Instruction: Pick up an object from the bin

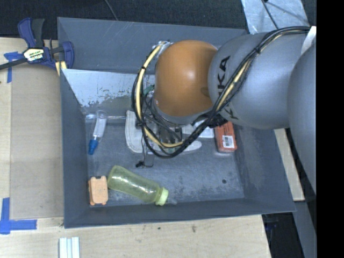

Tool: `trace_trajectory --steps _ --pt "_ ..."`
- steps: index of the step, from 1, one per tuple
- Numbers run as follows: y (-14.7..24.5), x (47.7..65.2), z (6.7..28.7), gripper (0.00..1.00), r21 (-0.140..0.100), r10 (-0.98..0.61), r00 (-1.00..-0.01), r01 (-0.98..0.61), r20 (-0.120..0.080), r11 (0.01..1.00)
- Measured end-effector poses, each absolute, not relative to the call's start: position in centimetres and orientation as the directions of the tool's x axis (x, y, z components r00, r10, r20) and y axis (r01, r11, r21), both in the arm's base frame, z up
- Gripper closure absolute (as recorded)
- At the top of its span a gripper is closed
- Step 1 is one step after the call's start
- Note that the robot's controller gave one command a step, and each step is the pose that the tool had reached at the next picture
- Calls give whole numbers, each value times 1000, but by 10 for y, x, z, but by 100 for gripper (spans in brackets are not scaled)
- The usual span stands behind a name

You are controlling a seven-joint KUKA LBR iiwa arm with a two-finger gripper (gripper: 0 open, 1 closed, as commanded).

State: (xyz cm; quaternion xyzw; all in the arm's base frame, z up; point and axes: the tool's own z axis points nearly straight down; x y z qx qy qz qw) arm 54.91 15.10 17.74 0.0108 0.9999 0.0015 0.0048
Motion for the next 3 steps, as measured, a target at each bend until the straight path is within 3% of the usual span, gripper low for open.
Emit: trace_trajectory --steps 1,2,3 --pt "118 559 124 0 1 -33 -999 -33 -5 999" --pt "128 590 106 0 -3 56 -998 56 2 998" --pt "101 597 80 100 1 80 -997 80 -5 997"
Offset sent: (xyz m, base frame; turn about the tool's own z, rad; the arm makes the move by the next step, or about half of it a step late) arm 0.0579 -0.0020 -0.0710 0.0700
